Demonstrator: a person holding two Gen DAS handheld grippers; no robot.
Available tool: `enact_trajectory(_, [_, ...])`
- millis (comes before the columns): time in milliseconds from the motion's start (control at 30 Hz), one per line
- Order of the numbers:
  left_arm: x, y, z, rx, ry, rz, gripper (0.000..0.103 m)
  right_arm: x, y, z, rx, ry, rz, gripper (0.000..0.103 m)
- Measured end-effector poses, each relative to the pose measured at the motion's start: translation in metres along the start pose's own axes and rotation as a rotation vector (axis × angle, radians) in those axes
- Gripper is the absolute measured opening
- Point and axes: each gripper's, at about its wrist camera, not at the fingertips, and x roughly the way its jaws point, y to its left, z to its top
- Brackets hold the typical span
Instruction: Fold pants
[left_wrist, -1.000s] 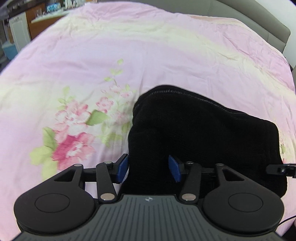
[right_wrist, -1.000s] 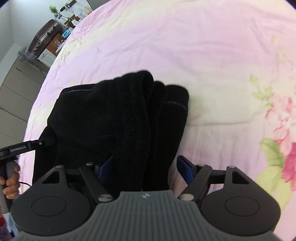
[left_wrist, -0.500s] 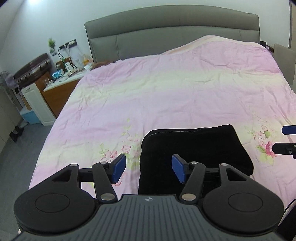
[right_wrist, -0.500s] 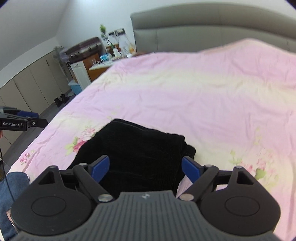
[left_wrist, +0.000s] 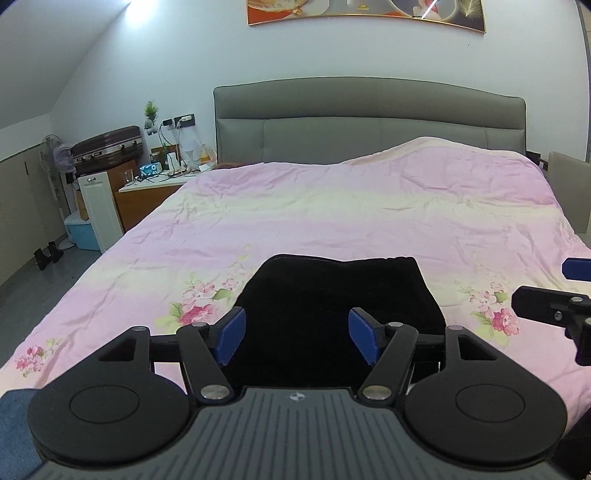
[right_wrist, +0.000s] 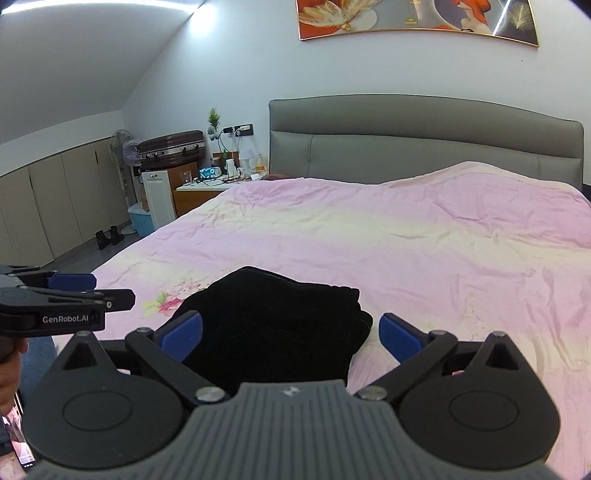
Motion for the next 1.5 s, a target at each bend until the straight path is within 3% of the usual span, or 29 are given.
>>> enact_trajectory(200, [0.001,-0.012,-0.018,-0.009,-0.015,0.007,0.076,0.002,0.003,-0.034,-0.017,-0.005,-0.068,0.098])
enact_trajectory(467, [0.006,-0.018,-0.036,-0.026,0.036,0.017,0.076,0.015,0.011,-0.056,-0.065,0.033,-0.068,0.098])
enact_trajectory(733, [0.006,-0.020,-0.039,-0.024,0.057,0.021,0.078,0.017,0.012,-0.059,-0.065,0.041,-0.047,0.098])
enact_trajectory(833, [0.007,-0.023,-0.039,-0.011,0.058,0.023,0.084,0.017,0.012,-0.059,-0.060,0.040,-0.044,0.098])
enact_trajectory(1500, [0.007,-0.027,-0.038,0.004,0.101,0.016,0.084,0.012,0.010,-0.061,-0.054,0.029,-0.041,0.098])
